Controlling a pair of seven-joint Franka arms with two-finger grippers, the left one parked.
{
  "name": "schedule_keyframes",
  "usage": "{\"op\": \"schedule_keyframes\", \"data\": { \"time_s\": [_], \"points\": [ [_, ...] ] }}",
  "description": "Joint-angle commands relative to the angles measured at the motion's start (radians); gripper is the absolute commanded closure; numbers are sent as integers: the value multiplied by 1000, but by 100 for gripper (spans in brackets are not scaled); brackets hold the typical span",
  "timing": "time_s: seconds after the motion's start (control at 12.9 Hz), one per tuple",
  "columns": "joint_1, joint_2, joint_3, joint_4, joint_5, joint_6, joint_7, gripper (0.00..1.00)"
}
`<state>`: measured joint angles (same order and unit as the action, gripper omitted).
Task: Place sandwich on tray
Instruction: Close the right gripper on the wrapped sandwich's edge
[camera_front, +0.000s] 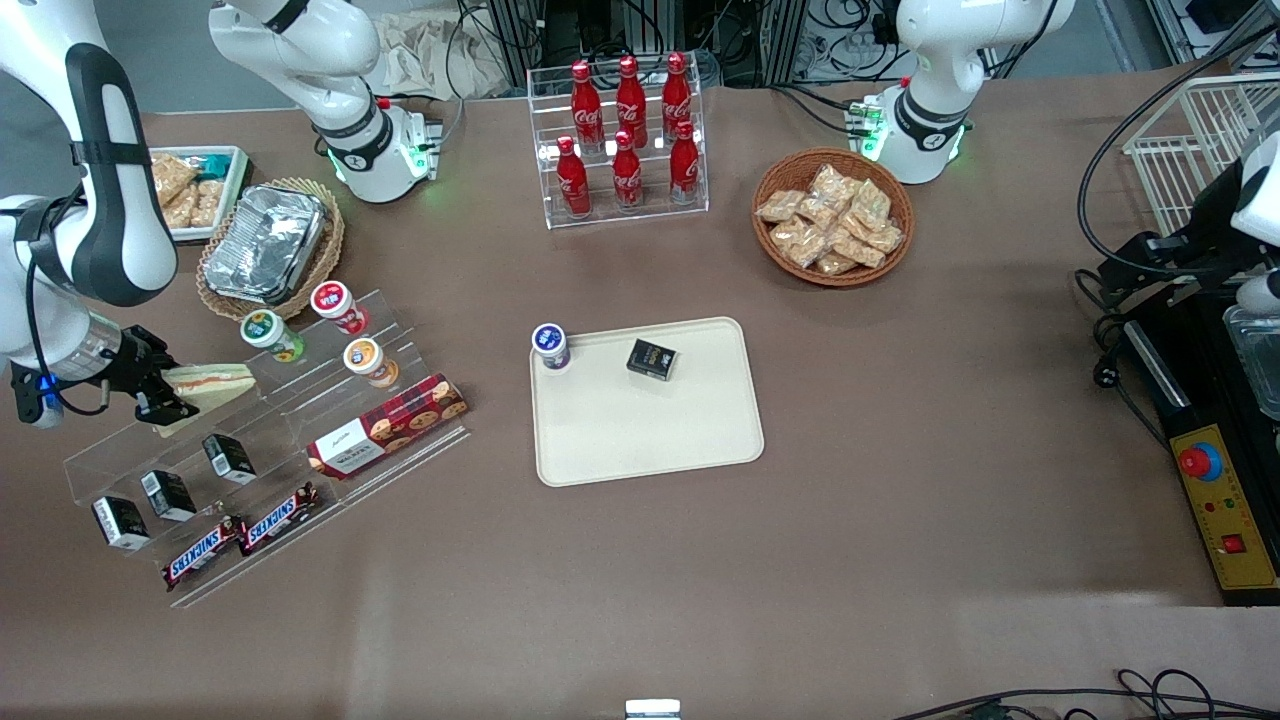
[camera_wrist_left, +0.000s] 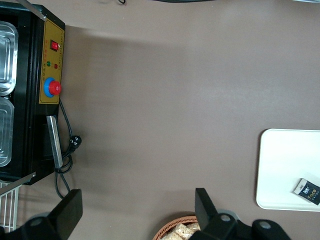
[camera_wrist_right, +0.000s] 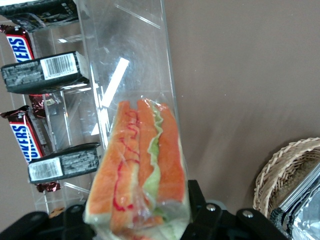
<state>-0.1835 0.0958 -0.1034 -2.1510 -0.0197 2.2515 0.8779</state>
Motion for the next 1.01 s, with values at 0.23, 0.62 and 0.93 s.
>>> {"op": "schedule_keyframes", "data": {
  "time_s": [0.23,0.62,0.93],
  "points": [
    [-11,1,7,-10,-14,25,7,40],
    [-13,-5,7,-6,-14,23,0,64],
    [-10,-60,8,46,-19,-9,-55,66]
  ]
}}
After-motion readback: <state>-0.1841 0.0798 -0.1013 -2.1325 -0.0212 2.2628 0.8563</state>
